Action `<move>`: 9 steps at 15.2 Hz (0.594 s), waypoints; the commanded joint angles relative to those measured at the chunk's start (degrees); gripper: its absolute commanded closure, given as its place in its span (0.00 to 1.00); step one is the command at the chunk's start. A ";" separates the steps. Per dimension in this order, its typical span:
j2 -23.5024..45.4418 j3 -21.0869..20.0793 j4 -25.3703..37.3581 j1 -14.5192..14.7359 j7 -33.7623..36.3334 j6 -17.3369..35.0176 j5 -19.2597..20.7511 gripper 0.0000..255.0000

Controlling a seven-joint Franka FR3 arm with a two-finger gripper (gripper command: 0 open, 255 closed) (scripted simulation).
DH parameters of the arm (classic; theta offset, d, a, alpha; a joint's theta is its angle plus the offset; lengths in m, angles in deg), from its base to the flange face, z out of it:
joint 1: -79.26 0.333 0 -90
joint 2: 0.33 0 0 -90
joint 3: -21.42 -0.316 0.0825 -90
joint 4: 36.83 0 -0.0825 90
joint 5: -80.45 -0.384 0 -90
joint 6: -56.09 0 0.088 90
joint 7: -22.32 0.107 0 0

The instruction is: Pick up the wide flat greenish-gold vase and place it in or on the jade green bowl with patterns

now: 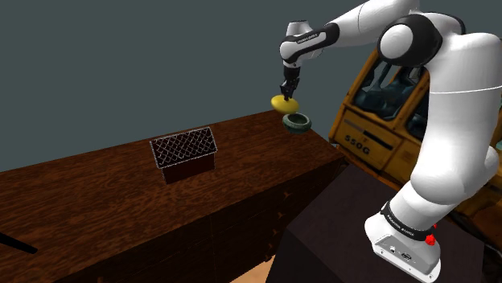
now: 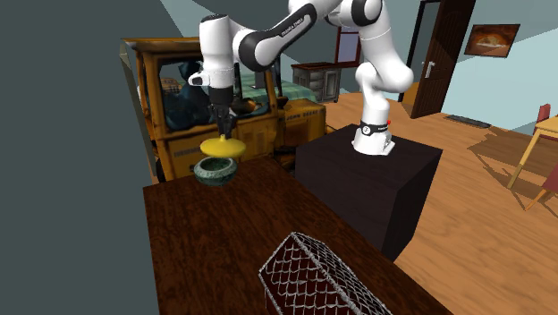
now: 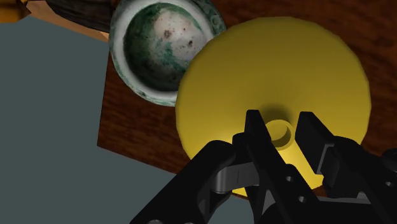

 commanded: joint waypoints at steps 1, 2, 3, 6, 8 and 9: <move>0.68 0.58 1.40 -1.94 -2.71 -0.49 -0.34 1.00; 0.92 0.85 2.07 -2.81 -3.89 -0.82 -0.50 1.00; 1.21 1.09 2.81 -3.68 -5.07 -1.18 -0.67 1.00; 2.43 1.81 5.57 -6.33 -8.57 -2.47 -1.21 1.00; 3.53 2.25 7.88 -8.11 -10.88 -3.51 -1.59 1.00; 4.07 2.43 8.99 -8.88 -11.85 -4.00 -1.75 1.00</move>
